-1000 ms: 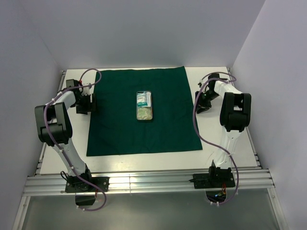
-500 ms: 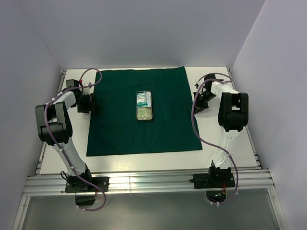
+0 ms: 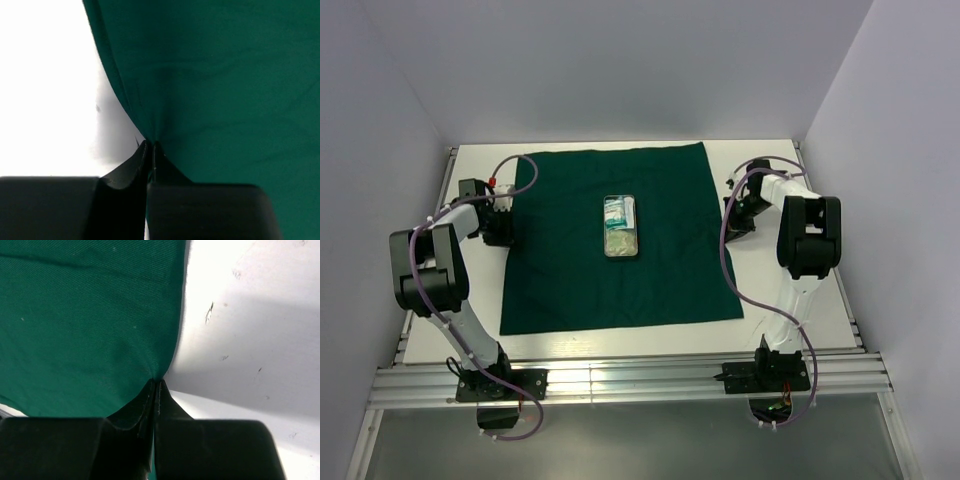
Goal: Open and lay out the surgical kit
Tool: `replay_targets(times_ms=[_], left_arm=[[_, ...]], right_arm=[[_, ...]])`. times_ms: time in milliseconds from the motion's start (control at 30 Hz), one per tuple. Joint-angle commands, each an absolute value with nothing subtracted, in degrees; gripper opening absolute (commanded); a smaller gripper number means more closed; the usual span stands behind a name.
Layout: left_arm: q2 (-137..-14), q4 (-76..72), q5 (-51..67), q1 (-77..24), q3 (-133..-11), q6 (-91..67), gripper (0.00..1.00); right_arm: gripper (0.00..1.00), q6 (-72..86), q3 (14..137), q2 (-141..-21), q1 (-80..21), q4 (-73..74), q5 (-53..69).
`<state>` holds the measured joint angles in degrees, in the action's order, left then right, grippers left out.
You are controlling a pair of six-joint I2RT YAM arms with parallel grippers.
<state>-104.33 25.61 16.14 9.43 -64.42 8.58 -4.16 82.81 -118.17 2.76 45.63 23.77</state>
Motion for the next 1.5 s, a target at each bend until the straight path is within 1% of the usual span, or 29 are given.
replay_targets(times_ms=[0, 67, 167, 267, 533, 600, 633, 667, 700, 733, 767, 833, 867, 933, 967, 1033, 1100, 1133, 1167, 1200, 1233, 1267, 1300, 1467], left_arm=[[-102.84, 31.11, 16.26, 9.14, -60.39, 10.63, 0.03], [-101.78, 31.20, 15.91, 9.14, -59.59, 10.81, 0.00], [-100.81, 30.68, 15.21, 9.14, -58.01, 10.99, 0.00], [-100.55, 29.97, 14.68, 9.05, -57.74, 10.55, 0.07], [-104.32, 29.80, 15.47, 9.05, -62.57, 8.88, 0.09], [-104.76, 29.88, 15.47, 8.97, -63.10, 8.79, 0.14], [-104.94, 29.97, 15.47, 8.96, -63.28, 8.79, 0.17], [-104.85, 30.32, 15.47, 8.96, -63.37, 8.70, 0.26], [-104.59, 30.41, 15.47, 8.96, -63.46, 8.61, 0.32], [-104.15, 30.32, 15.47, 8.96, -63.37, 8.35, 0.37], [-102.93, 30.24, 15.64, 8.96, -63.28, 8.09, 0.47], [-101.26, 30.15, 16.52, 8.96, -63.54, 7.65, 0.55], [-99.51, 30.23, 16.87, 8.96, -63.89, 7.21, 0.60], [-97.40, 32.16, 18.19, 8.96, -66.61, 6.86, 0.64], [-96.60, 32.78, 18.37, 8.96, -67.75, 6.33, 0.68], [-95.02, 34.79, 18.46, 8.96, -71.88, 6.33, 0.70], [-91.60, 34.89, 16.71, 8.96, -75.04, 5.98, 0.83], [-88.54, 34.37, 16.35, 8.96, -75.93, 6.32, 0.95], [-86.77, 33.93, 15.74, 8.96, -76.37, 7.29, 0.99], [-85.10, 33.06, 15.47, 8.88, -76.46, 7.56, 0.99], [-81.34, 31.57, 14.25, 8.62, -75.59, 7.30, 0.99], [-79.65, 28.07, 13.02, 8.53, -74.63, 6.42, 0.99], [-78.41, 27.86, 13.27, 8.44, -73.84, 6.50, 0.99], [-72.60, 24.44, 16.87, 8.53, -70.84, 2.90, 0.99]], right_arm=[[0.00, -6.24, 80.42, -116.46, 3.34, 47.72, 20.74], [0.00, -6.59, 80.07, -115.76, 3.69, 48.34, 20.92], [0.00, -7.20, 79.02, -114.88, 4.04, 48.95, 21.01], [0.00, -7.91, 77.61, -113.38, 4.39, 49.22, 20.57], [0.00, -7.56, 77.34, -113.64, 6.06, 49.13, 21.62], [0.00, -7.47, 77.34, -113.64, 5.98, 49.04, 21.97], [0.04, -7.47, 77.43, -113.64, 6.06, 49.04, 22.06], [0.12, -7.56, 77.52, -113.64, 6.06, 49.04, 22.15], [0.27, -7.56, 77.52, -113.38, 6.06, 49.04, 22.24], [0.33, -7.47, 77.69, -113.20, 6.06, 48.96, 22.32], [0.42, -7.38, 77.87, -112.94, 6.06, 49.04, 22.59], [0.47, -7.30, 79.18, -111.89, 6.15, 49.22, 23.11], [0.48, -7.12, 79.80, -111.54, 6.07, 49.91, 23.64], [0.51, -6.94, 82.34, -110.48, 6.06, 50.80, 24.26], [0.52, -6.86, 83.14, -109.96, 6.15, 51.76, 24.69], [0.56, -6.94, 85.94, -107.68, 6.07, 52.56, 25.31], [0.59, -7.29, 87.97, -104.52, 6.06, 53.35, 26.01], [0.62, -7.38, 89.63, -103.11, 6.15, 53.26, 26.10], [0.69, -7.12, 90.34, -100.05, 6.07, 52.22, 25.76], [0.76, -7.21, 90.87, -98.45, 6.06, 51.51, 25.23], [0.81, -7.21, 91.23, -96.78, 5.98, 50.72, 24.88], [0.95, -7.21, 91.23, -93.64, 5.98, 48.54, 24.53], [1.00, -7.38, 90.88, -92.21, 5.89, 47.47, 24.09], [1.00, -7.38, 85.44, -83.25, 5.37, 36.59, 19.61]])
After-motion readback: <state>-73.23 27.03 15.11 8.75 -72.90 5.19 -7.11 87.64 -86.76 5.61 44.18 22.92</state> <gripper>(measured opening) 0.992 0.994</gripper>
